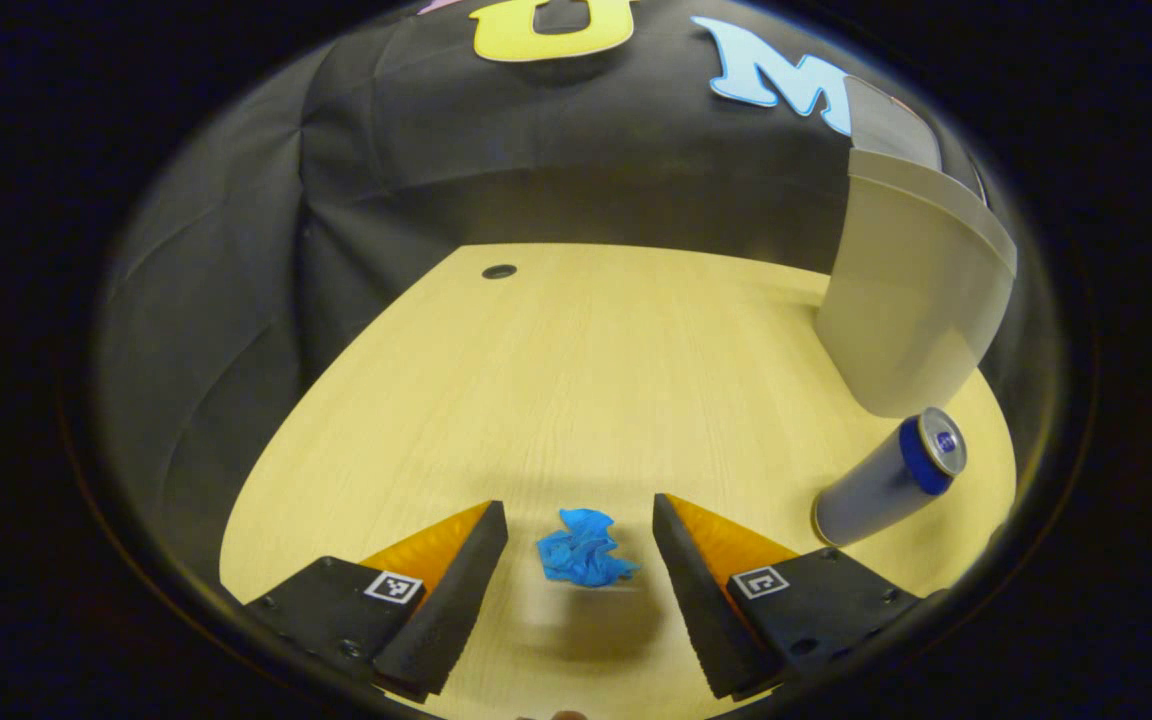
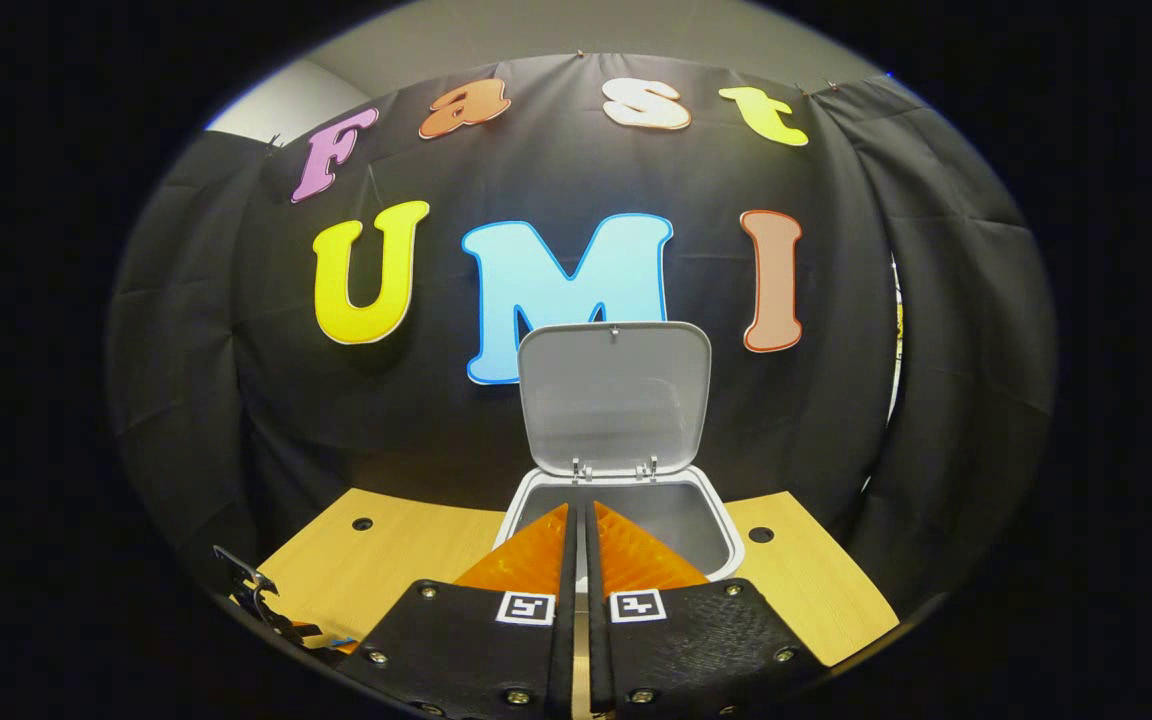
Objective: Press the lid of the desktop garbage bin to open it, pick up the crumpled paper on the desktop and throw it into the bin, then pick up the pop can on the desktop and drop it into the bin, and finally close the garbage bin lid.
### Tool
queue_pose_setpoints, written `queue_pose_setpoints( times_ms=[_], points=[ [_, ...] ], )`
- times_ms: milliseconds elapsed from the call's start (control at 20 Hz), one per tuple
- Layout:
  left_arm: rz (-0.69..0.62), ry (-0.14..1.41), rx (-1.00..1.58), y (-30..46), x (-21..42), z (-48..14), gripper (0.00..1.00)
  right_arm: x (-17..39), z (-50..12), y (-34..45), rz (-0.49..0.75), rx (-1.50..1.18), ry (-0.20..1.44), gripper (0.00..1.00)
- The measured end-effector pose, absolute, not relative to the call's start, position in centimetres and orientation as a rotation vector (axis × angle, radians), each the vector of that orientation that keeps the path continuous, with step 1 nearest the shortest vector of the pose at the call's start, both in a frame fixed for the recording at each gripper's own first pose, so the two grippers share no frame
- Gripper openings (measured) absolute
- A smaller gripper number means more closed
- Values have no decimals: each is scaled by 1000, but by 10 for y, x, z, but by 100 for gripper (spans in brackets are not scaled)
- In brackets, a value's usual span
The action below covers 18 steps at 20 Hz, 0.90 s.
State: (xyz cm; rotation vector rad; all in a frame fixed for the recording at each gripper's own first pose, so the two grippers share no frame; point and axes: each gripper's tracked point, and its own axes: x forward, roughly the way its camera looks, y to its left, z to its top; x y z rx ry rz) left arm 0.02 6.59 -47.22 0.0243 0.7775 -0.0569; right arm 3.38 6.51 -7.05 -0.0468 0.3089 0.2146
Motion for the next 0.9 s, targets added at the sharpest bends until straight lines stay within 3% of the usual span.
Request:
queue_pose_setpoints(
  times_ms=[550,750,800,900],
  points=[
    [-46,842,-1,64,-2,-506,97,29,-74,58,185,-66,332,6],
    [-45,856,9,61,-3,-510,82,29,-76,59,189,-70,338,6],
    [-47,857,15,60,-3,-509,82,30,-77,59,191,-70,340,6],
    [-45,857,13,61,-2,-508,70,31,-79,60,193,-72,345,6]
  ],
)
